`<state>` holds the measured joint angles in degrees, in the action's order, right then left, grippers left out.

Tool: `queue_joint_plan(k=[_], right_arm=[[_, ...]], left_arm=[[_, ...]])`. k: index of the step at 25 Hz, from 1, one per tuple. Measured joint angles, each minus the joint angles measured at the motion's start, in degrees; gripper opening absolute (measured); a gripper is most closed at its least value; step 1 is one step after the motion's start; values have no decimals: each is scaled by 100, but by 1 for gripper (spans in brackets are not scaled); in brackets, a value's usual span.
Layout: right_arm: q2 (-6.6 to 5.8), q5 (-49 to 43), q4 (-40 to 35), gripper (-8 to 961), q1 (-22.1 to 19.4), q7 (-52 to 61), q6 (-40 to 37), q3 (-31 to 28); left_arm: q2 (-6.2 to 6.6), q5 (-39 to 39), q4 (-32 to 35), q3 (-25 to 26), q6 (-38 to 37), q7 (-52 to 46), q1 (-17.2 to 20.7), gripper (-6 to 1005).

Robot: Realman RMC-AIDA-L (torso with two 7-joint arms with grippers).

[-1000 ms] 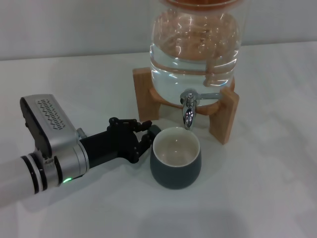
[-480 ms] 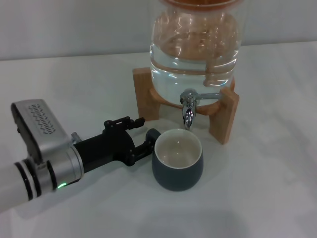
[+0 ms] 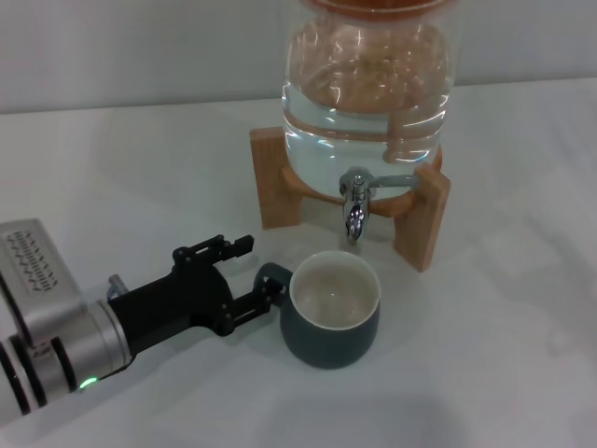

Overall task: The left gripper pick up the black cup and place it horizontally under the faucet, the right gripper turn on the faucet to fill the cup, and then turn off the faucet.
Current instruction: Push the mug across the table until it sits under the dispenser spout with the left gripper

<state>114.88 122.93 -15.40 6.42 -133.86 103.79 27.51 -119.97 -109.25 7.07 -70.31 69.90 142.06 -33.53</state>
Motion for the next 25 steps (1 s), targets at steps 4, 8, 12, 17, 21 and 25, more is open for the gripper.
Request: queue_joint_plan(k=[4, 8, 12, 17, 21, 25], right_arm=[[10, -7, 3, 771, -69, 23, 32, 0], [11, -7, -7, 771, -93, 135, 63, 0], [8, -4, -8, 771, -97, 142, 76, 0], [8, -1, -11, 771, -90, 144, 83, 0], [8, 2, -15, 771, -47, 145, 83, 0], [6, 3, -23, 771, 14, 148, 61, -5]], left_arm=[[8, 20, 82, -1, 7, 12, 184, 651], [9, 32, 85, -14, -12, 0, 217, 652], [5, 14, 85, -18, -115, -8, 217, 652], [-12, -87, 84, 5, -365, -69, 87, 650], [-15, -230, 81, 1, -504, -113, -79, 647], [-21, -245, 75, -9, -573, -123, -233, 644]])
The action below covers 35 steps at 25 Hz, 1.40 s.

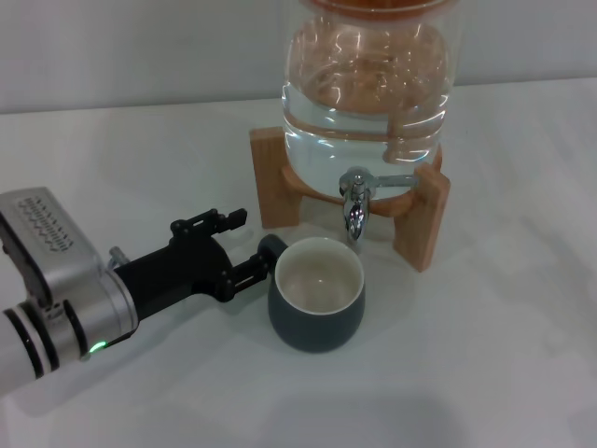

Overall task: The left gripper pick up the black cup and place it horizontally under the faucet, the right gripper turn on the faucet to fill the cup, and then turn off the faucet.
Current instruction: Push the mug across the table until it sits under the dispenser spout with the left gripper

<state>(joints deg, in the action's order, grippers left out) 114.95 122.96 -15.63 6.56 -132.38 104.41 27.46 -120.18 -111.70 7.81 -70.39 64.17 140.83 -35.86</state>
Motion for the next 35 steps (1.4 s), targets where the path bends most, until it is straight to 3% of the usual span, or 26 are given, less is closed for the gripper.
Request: queue_joint_plan(k=[12, 20, 35], right_arm=[[-11, 15, -72, 770, 152, 2, -66, -36], [-17, 7, -216, 770, 212, 2, -160, -39], [-25, 0, -283, 770, 232, 1, -248, -41]], left_arm=[[-35, 32, -72, -78, -175, -387, -320, 645], [-52, 8, -80, -513, -456, -896, -701, 647], [-57, 14, -10, -685, -398, -1065, -751, 652]])
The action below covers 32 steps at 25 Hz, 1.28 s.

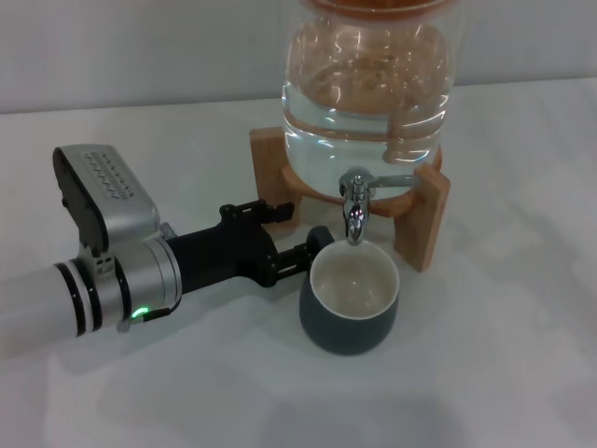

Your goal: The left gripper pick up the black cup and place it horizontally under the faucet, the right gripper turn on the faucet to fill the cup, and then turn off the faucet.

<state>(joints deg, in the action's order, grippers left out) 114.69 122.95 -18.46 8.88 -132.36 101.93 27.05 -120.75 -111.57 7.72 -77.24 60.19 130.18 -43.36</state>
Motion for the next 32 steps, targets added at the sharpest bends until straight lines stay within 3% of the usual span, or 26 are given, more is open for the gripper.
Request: queue_joint_plan(k=[10, 15, 25, 32], right_arm=[[0, 0, 0, 770, -1, 0, 1, 4], [6, 0, 0, 769, -13, 0, 5, 22], [18, 1, 47, 769, -29, 0, 20, 45], [18, -49, 63, 769, -46, 0, 5, 46]], left_arm=[[35, -3, 245, -208, 82, 59, 395, 655], [55, 8, 466, -311, 78, 91, 593, 853], [64, -10, 752, -495, 96, 237, 973, 854], [85, -14, 1186, -497, 248, 319, 1530, 853]])
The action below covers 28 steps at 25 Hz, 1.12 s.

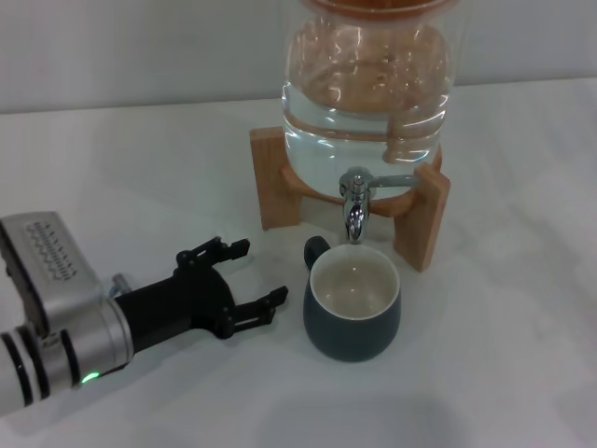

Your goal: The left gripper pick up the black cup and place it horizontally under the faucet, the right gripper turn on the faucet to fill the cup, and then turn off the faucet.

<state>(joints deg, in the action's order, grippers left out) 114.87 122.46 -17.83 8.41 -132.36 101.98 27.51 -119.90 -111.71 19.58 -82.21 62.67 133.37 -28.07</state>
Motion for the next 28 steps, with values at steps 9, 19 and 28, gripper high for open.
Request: queue_joint_plan(k=[9, 19, 28], right_arm=[[-17, -776, -932, 769, -294, 694, -95, 1], [16, -2412, -3843, 768, -381, 3266, 128, 909], [18, -2738, -5018, 768, -119, 4088, -508, 2426]], left_arm=[[66, -539, 30, 355, 363, 82, 538, 853], [71, -1130, -16, 1927, 793, 126, 1077, 852], [82, -2091, 15, 2359, 959, 153, 1337, 851]])
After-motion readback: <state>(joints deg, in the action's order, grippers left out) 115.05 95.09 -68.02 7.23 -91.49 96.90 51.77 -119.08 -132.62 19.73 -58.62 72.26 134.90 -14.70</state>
